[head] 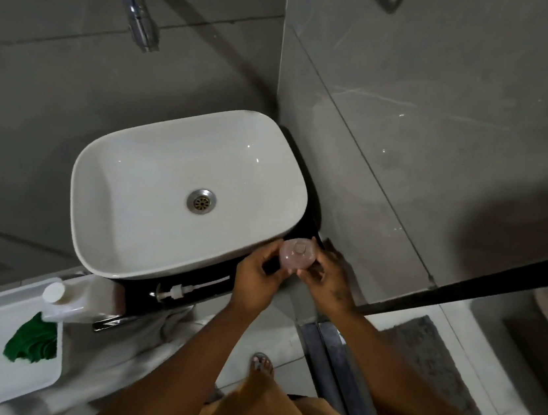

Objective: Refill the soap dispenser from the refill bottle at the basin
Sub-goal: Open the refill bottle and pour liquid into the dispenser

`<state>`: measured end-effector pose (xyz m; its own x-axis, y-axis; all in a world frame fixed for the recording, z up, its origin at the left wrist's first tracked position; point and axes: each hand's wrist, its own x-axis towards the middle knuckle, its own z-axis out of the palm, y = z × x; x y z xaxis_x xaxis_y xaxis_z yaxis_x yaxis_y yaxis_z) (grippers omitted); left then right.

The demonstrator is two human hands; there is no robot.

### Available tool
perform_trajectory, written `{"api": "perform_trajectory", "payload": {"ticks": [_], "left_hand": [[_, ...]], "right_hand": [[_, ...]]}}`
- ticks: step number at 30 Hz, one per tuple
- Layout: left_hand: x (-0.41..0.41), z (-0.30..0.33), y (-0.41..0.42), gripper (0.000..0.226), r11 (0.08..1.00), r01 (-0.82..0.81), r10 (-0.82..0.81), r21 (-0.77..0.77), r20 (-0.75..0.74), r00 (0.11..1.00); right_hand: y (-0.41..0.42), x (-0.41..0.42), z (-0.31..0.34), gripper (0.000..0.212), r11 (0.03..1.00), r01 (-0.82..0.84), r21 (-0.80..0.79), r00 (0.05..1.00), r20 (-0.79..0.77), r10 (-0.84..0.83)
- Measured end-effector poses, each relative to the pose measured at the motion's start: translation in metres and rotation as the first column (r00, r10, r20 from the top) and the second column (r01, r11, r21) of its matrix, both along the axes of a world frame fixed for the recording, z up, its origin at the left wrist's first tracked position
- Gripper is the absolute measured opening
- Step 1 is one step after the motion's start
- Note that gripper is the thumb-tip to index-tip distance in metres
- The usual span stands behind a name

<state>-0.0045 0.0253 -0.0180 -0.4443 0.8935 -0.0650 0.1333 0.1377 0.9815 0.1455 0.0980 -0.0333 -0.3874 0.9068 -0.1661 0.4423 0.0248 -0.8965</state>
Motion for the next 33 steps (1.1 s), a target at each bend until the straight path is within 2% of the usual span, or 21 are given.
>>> {"api": "perform_trajectory", "payload": {"ticks": [3,10,14,18,20,23,25,28,30,33], "left_hand": [[0.009,-0.014,0.008,0.047,0.998,-0.043,0.042,-0.046,-0.028,0.999],[0.015,-0.025,0.017,0.039,0.988,-0.107,0.107,-0.109,-0.011,0.994],[0.018,-0.029,0.017,0.040,0.982,-0.141,0.134,-0.126,-0.062,0.989],[0.016,-0.028,0.015,0.040,0.984,-0.101,0.097,-0.146,-0.039,0.995],[0.011,-0.028,0.005,0.045,0.984,-0.094,0.092,-0.151,-0.020,0.996],[-0.002,-0.031,-0.029,0.056,0.966,-0.152,0.164,-0.208,0.040,0.986],[-0.016,-0.034,-0.062,0.055,0.947,-0.213,0.230,-0.242,0.044,0.972],[-0.037,-0.036,-0.112,0.049,0.895,-0.330,0.368,-0.299,0.078,0.927],[-0.050,-0.034,-0.140,0.049,0.848,-0.409,0.460,-0.336,0.085,0.884],[-0.071,-0.027,-0.181,0.050,0.772,-0.498,0.544,-0.395,0.006,0.839]], "right_hand": [[0.002,-0.001,-0.004,0.058,0.999,0.050,-0.004,0.998,0.028,-0.050],[0.010,-0.009,-0.011,0.056,0.997,0.077,-0.025,0.994,0.075,-0.075],[0.013,-0.009,-0.010,0.057,0.997,0.071,-0.023,0.993,0.100,-0.068],[0.012,-0.009,-0.006,0.054,0.997,0.062,-0.040,0.989,0.139,-0.056],[0.008,-0.007,-0.007,0.048,0.991,0.100,-0.088,0.982,0.166,-0.084],[-0.003,-0.002,-0.011,0.026,0.966,0.155,-0.206,0.965,0.239,-0.104],[-0.019,-0.008,-0.011,0.025,0.943,0.141,-0.301,0.966,0.250,-0.065],[-0.049,-0.042,-0.006,0.041,0.911,0.047,-0.409,0.981,0.188,0.034],[-0.070,-0.077,-0.001,0.041,0.893,-0.079,-0.444,0.983,0.114,0.144],[-0.102,-0.130,0.006,0.042,0.852,-0.253,-0.458,0.949,0.055,0.311]]}}
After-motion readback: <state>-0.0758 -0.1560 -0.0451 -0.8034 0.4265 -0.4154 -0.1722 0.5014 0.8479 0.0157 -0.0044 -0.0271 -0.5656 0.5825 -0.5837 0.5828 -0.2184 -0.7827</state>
